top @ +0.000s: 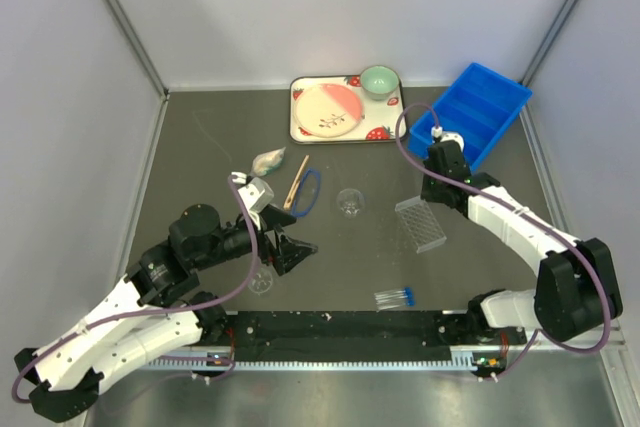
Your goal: Organize the chemistry lab equipment
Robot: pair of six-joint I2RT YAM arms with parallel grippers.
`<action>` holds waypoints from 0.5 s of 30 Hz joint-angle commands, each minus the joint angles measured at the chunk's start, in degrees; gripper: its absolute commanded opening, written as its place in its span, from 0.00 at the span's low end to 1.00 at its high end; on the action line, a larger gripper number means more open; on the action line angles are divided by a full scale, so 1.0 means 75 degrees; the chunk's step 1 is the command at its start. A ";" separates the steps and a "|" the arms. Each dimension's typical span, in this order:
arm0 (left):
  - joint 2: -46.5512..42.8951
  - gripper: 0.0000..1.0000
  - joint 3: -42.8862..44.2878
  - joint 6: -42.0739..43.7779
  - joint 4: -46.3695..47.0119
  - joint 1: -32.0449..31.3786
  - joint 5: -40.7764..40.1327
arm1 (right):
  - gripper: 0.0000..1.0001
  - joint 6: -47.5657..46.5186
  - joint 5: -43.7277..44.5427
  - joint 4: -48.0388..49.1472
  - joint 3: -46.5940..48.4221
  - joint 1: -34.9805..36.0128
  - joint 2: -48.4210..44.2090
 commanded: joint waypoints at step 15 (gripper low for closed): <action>-0.0122 0.99 -0.0076 0.0066 0.0275 -0.0010 -0.0089 | 0.00 -0.0162 0.0562 0.0155 0.0132 0.0277 0.0505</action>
